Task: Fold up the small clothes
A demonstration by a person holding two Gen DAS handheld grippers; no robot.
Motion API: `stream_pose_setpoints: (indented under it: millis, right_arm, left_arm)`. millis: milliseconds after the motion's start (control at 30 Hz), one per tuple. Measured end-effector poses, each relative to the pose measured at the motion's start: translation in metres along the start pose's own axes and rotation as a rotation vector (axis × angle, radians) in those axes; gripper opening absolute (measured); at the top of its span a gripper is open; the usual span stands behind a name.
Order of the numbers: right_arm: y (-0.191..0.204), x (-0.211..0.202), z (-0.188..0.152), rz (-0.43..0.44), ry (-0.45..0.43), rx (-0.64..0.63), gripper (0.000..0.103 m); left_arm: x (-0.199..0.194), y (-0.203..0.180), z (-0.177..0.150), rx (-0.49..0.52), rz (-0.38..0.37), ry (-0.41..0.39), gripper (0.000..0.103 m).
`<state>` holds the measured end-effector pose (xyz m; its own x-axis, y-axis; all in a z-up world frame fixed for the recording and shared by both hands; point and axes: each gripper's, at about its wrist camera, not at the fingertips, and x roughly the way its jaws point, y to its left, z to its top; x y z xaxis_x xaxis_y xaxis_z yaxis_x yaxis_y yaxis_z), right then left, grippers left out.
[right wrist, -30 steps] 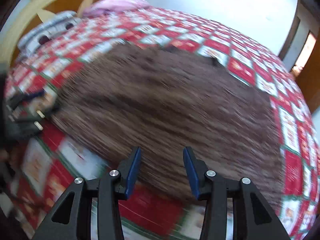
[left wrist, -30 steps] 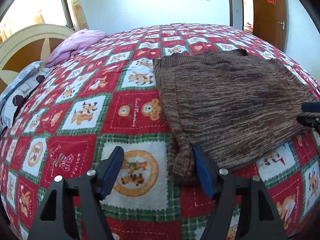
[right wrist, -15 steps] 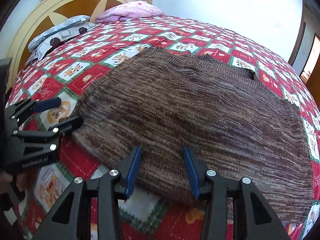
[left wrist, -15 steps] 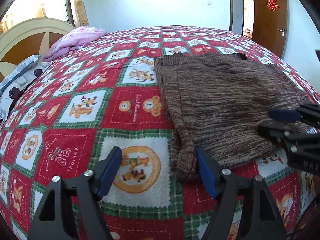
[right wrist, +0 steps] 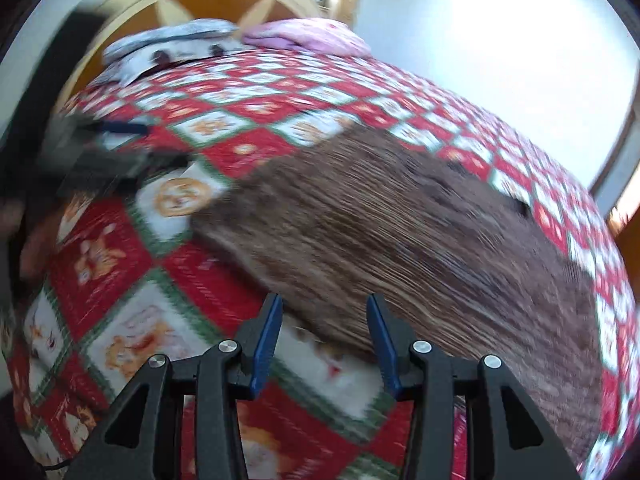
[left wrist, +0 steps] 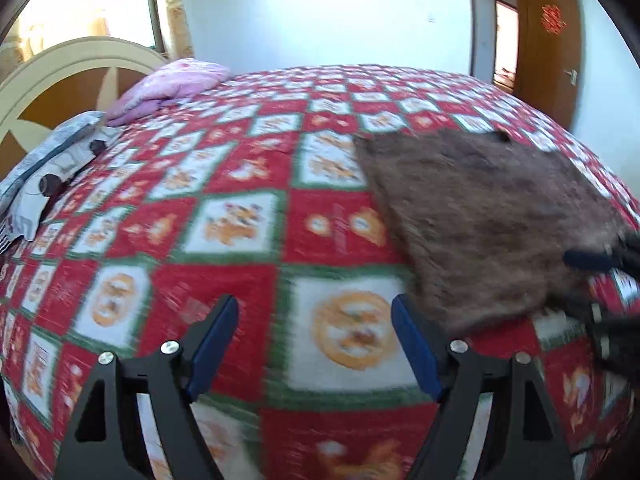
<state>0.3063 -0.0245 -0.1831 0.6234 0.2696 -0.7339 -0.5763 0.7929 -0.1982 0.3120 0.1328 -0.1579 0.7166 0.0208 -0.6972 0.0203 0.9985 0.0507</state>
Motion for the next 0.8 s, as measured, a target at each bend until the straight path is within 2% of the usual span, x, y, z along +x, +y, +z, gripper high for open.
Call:
stream_pose_setpoints:
  millis: [100,267,367,600,800]
  right_arm:
    - [0.024,0.006,0.005,-0.036,-0.021,-0.100,0.045]
    - [0.044,0.024,0.016,-0.065,-0.029,-0.161,0.045]
    - [0.050,0.032,0.023,-0.097,-0.042,-0.161,0.045]
    - [0.050,0.045,0.033,-0.127,-0.047,-0.137,0.045]
    - [0.046,0.051,0.037,-0.125,-0.042,-0.127,0.044]
  left_arm:
    - [0.007,0.020,0.016,-0.060,-0.024,-0.014,0.081]
    - [0.029,0.025,0.041,-0.108,-0.131,-0.003,0.082]
    - [0.043,0.011,0.054,-0.096,-0.221,0.014,0.082]
    - [0.086,-0.013,0.083,-0.092,-0.352,0.068,0.081]
    - [0.125,-0.024,0.100,-0.096,-0.398,0.132,0.080]
